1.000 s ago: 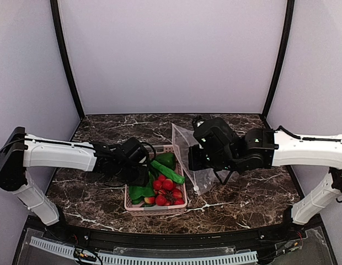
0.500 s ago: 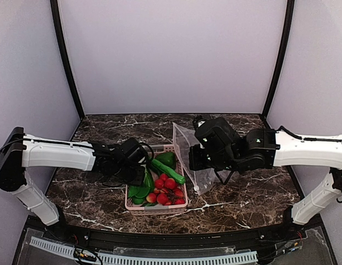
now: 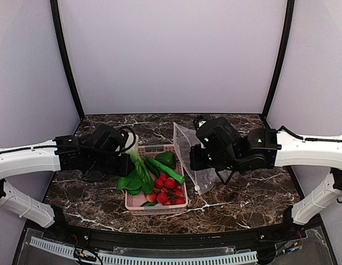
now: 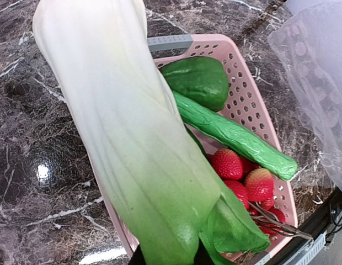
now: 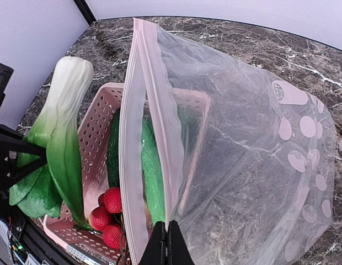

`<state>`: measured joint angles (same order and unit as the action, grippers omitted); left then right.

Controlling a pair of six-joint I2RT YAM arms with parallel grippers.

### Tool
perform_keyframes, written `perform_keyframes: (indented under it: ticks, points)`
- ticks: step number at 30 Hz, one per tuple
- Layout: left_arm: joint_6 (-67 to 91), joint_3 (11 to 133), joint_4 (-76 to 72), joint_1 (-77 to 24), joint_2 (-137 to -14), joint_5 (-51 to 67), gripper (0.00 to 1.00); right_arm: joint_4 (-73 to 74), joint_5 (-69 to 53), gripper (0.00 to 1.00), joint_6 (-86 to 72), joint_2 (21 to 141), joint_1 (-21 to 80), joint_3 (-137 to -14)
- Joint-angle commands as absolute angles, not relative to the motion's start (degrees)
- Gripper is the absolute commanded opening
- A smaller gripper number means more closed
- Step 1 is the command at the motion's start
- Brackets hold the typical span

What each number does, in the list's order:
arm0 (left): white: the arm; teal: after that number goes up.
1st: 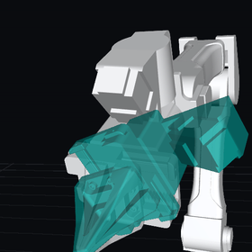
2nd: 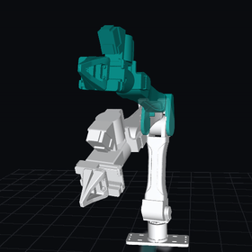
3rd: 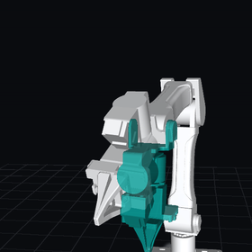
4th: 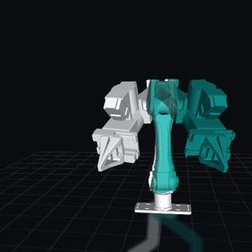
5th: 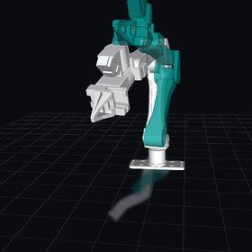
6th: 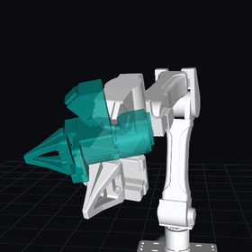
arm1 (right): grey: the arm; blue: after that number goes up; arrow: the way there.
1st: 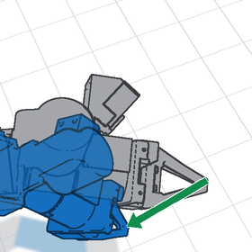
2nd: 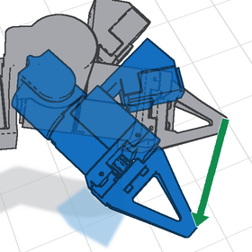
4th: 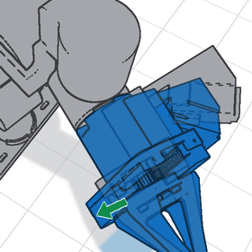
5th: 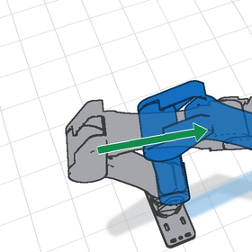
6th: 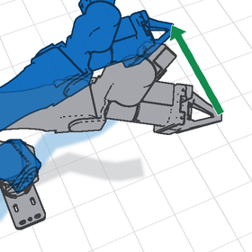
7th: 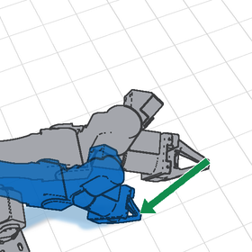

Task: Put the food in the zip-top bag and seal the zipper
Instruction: Pick up the fake vegetable from the bin.

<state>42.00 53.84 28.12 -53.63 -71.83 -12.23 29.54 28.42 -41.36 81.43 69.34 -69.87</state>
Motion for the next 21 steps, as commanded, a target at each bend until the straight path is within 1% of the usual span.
perform_keyframes:
  ticks: [1,5,9,11,15,21]
  points:
    - [38.18,52.65,29.70,-53.60,-64.42,-10.41,0.01,27.46,28.90,0.00,-40.51,79.78,68.78,-69.18]
    - [30.77,53.36,28.53,-53.59,-59.69,-4.23,0.01,25.89,26.82,0.00,-38.75,79.85,67.84,-69.01]
    - [25.65,55.07,28.69,-53.59,-57.67,6.21,0.01,24.41,25.05,0.00,-37.24,80.18,67.23,-69.05]
    - [24.75,55.29,28.38,-53.58,-57.16,12.37,0.01,23.78,24.67,0.00,-36.84,80.33,67.01,-68.95]
    - [25.34,56.08,27.09,-53.61,-57.66,20.17,0.01,22.63,23.69,0.00,-35.88,80.63,66.63,-68.83]
    - [29.69,58.32,23.53,-54.27,-61.05,23.06,0.01,21.86,22.73,0.00,-34.40,82.14,66.52,-69.41]
